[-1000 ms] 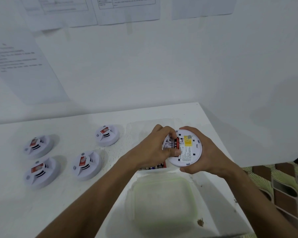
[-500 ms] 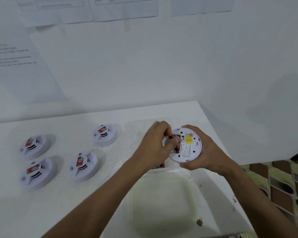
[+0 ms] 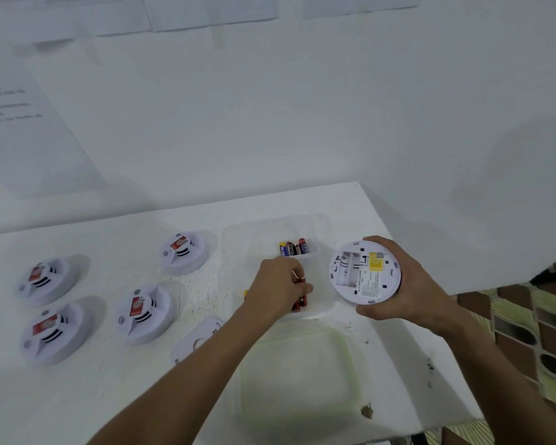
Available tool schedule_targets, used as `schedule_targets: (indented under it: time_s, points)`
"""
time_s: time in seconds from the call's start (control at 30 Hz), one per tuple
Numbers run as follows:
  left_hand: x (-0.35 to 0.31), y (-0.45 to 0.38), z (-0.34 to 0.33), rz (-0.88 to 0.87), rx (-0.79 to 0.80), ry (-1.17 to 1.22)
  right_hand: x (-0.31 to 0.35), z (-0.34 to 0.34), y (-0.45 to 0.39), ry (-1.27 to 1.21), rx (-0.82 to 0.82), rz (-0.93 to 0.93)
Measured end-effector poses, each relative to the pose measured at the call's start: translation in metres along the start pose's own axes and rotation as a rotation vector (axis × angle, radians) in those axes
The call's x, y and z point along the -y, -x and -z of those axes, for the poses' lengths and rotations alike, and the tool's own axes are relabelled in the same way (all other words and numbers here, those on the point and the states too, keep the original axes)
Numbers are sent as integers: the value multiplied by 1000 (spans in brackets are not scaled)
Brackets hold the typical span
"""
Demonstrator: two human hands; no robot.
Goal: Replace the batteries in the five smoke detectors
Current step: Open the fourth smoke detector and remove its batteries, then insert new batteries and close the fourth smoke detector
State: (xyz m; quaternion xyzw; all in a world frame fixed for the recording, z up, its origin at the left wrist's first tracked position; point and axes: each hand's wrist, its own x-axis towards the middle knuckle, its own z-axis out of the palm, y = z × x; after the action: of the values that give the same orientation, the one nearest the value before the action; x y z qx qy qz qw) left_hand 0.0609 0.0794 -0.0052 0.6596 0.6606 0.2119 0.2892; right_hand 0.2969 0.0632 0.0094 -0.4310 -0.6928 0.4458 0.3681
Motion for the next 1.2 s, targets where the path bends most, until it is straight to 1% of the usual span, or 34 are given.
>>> schedule_targets:
  time_s: [0.17,0.3,0.4,0.5,0.57,0.63,0.8,0.87,0.93,1.07,1.13,1.2]
  points:
    - [1,-5,-5,7,47,-164,-1,1,0,-14,-3,-5]
    - [5,-5,-3,14,33,-172,-1,2,-1,-21,-2,-3]
    - [2,-3,9,-37,-28,-123,-1,2,-3,-24,0,-13]
    - [-4,-15,32,-60,-150,-57,0,1,-5,-24,2,-14]
    - [-3,-33,45,-39,-181,-88,0,1,-6,-30,-2,-16]
    - [-1,-53,53,-5,-128,-151,0,0,-7,-28,-2,-17]
    - [-2,-85,50,52,205,-315,-2,-3,-8,-25,-1,-19]
    - [-1,-90,46,80,283,-326,-2,-3,-8,-26,-6,-20]
    - [3,-92,43,61,289,-347,-2,-3,-9,-25,-12,-20]
    - [13,-95,40,57,214,-305,-1,-3,-10,-27,-5,-19]
    - [17,-93,39,77,163,-218,0,-5,-11,-36,1,-21]
    - [18,-88,42,95,94,-70,3,-7,-12,-42,5,-26]
